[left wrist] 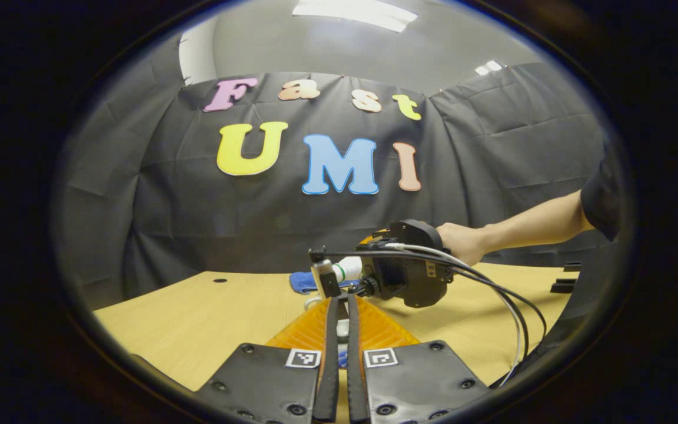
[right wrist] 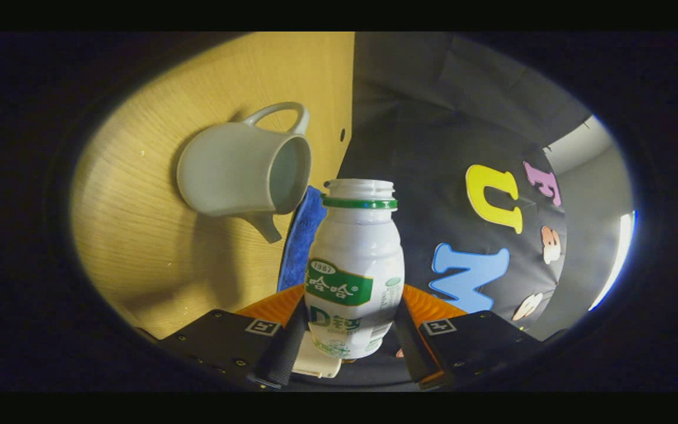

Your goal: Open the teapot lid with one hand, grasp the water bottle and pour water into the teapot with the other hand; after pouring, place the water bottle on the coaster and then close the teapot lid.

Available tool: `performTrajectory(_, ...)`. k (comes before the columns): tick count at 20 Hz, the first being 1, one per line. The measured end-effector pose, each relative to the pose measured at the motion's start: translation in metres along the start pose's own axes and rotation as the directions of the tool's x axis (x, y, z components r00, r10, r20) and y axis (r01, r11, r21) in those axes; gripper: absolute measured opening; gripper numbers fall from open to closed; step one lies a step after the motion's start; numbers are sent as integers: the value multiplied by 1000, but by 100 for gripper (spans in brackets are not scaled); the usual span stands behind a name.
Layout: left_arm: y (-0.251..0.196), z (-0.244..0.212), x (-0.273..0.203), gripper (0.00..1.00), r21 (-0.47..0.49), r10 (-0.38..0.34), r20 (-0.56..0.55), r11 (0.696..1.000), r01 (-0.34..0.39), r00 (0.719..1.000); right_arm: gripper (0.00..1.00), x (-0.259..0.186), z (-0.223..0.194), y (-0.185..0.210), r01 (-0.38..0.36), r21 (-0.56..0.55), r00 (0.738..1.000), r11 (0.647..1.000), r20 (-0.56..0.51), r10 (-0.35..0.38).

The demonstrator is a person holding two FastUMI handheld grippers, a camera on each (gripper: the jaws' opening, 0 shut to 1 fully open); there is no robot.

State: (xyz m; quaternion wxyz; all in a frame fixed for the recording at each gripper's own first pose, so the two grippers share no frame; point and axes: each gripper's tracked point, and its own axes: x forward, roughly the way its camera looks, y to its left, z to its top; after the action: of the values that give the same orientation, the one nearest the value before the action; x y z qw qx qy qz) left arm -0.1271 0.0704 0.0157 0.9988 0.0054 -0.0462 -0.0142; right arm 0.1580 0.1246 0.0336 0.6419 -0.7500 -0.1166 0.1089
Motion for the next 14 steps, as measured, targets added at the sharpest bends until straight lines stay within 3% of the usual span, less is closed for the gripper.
performTrajectory(3,0,-2,1,17,-19,-6,-6,1000,6,1000,72,2,-1,10,-54,148,998,987,-9,56)
performTrajectory(5,-1,-4,2,13,-20,-6,-11,1000,6,1000,72,4,-2,18,-99,262,994,960,-19,107)
performTrajectory(6,-1,-3,2,17,-17,-5,-12,1000,5,1000,72,5,-3,23,-120,326,991,938,-20,134)
performTrajectory(10,-1,-6,4,17,-19,-5,-19,1000,4,1000,72,4,4,27,-176,578,980,797,31,195)
performTrajectory(12,-2,-11,5,13,-33,-8,-30,999,7,1000,72,0,10,26,-204,649,975,733,65,214)
performTrajectory(14,-2,-12,5,17,-43,-9,-34,999,7,999,73,-6,15,24,-229,712,969,664,103,223)
